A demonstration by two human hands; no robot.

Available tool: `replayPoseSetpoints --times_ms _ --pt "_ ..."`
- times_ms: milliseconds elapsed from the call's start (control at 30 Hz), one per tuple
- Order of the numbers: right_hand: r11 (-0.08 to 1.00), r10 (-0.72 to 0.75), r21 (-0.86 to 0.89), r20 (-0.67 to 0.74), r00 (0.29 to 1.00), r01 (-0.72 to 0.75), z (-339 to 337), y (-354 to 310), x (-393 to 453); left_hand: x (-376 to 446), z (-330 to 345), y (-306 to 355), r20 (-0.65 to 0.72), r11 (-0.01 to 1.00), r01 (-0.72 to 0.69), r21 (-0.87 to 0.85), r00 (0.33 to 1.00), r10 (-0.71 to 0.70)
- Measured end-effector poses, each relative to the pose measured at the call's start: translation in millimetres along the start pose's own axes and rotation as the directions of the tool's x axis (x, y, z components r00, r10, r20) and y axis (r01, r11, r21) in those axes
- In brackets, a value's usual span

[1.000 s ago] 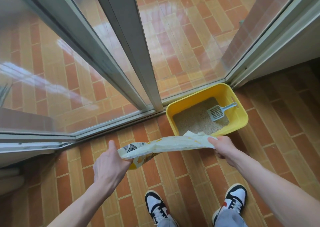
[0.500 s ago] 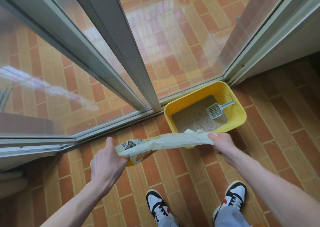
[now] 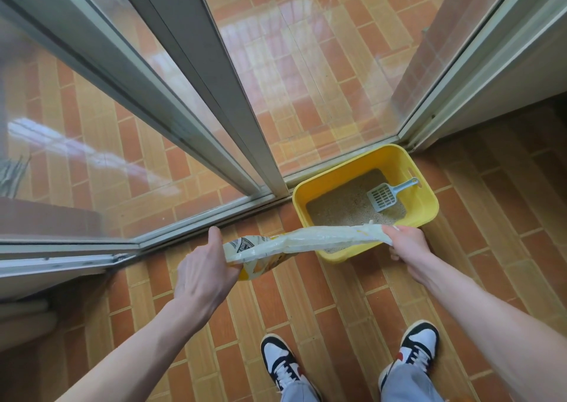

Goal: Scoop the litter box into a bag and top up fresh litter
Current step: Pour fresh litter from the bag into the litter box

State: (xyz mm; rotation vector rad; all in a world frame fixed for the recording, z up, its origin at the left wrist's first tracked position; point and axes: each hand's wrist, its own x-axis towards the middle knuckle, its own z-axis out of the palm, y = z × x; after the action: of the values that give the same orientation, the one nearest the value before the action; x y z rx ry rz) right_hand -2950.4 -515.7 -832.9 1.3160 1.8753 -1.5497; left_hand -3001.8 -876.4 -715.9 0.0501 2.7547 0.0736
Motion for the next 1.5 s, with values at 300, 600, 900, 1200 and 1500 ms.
replayPoseSetpoints --times_ms 300,600,900,1200,1500 --pt "0.998 -0.058 0.002 -0.046 0.997 0.059 -4.5 -5.8 14.8 8.0 -0.5 -3.9 0.259 0.898 -0.332 0.29 0.93 0.26" --pt "0.995 -0.058 0.075 -0.042 0.997 0.061 1.0 -25.6 20.3 5.0 2.4 -16.1 0.315 0.919 -0.348 0.185 0.907 0.28" --pt "0.984 -0.027 0.174 -0.041 0.999 0.033 -10.0 -30.8 31.8 -3.8 7.4 -31.8 0.142 0.9 -0.409 -0.148 0.892 0.429" --pt "0.979 -0.018 0.2 -0.054 0.998 0.028 -12.5 -26.5 41.5 -15.5 18.0 -25.3 0.124 0.922 -0.222 -0.317 0.954 0.272" --pt "0.976 0.034 0.215 -0.053 0.998 -0.022 -19.0 -22.9 37.1 -30.3 32.7 -20.2 0.103 0.756 -0.027 -0.654 0.987 0.124"
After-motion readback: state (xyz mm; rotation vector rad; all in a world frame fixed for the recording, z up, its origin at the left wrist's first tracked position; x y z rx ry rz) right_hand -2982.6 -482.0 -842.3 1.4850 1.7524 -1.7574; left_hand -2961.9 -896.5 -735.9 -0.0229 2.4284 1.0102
